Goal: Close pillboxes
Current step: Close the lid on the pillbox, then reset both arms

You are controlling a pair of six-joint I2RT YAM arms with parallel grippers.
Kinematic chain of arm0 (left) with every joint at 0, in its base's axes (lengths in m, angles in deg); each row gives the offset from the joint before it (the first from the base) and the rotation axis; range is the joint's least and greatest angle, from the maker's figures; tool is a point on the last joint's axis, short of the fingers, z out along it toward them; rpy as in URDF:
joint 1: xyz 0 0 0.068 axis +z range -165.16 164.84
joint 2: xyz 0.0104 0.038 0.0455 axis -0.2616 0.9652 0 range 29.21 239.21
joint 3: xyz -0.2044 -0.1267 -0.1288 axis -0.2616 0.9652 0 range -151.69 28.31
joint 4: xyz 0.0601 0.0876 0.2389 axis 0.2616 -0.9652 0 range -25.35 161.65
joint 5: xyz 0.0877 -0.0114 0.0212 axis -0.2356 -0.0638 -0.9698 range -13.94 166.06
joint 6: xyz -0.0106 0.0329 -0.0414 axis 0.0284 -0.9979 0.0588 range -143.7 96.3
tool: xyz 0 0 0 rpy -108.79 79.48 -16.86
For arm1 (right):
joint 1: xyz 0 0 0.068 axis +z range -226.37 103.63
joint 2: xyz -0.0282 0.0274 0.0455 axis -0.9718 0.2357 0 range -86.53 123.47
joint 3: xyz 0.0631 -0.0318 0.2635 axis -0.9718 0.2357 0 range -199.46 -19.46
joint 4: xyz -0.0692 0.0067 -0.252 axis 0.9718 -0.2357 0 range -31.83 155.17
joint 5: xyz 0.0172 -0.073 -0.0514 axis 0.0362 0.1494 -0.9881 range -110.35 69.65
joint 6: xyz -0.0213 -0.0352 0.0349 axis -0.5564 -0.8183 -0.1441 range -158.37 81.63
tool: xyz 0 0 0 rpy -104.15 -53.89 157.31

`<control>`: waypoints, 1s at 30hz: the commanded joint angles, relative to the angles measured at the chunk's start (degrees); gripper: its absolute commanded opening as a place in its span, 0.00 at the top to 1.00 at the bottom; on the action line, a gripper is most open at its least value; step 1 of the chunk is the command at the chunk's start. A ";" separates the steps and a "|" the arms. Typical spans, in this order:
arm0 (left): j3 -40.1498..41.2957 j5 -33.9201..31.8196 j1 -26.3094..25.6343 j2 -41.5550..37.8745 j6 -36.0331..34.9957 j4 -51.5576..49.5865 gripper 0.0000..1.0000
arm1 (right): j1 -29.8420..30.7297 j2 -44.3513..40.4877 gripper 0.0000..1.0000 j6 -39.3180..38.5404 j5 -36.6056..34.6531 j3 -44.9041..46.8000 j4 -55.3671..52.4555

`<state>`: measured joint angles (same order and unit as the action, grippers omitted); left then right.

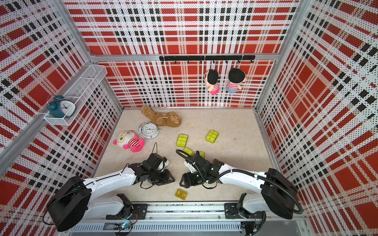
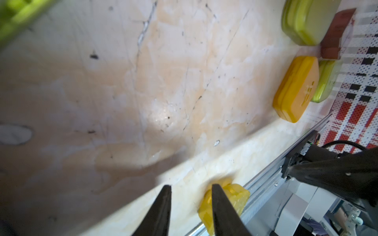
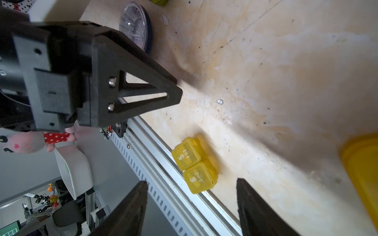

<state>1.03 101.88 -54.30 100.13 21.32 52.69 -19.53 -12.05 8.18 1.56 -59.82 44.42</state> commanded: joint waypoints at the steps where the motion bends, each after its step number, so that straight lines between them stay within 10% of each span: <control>1: 0.38 -0.53 1.02 -1.90 -0.37 0.05 0.53 | -1.24 -4.15 0.19 5.10 -4.55 1.02 -2.88; 13: -9.14 -5.32 20.55 -11.86 -3.92 -5.28 0.01 | -7.56 0.43 0.00 3.89 -5.32 -14.01 -12.55; 30: -17.77 -9.00 37.00 -5.53 -8.04 -6.11 0.02 | -36.12 2.12 0.00 -1.28 -12.12 -25.75 -15.24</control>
<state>-13.84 94.65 -19.59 93.52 15.20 45.43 -52.69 -9.99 9.71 -7.27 -82.45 30.58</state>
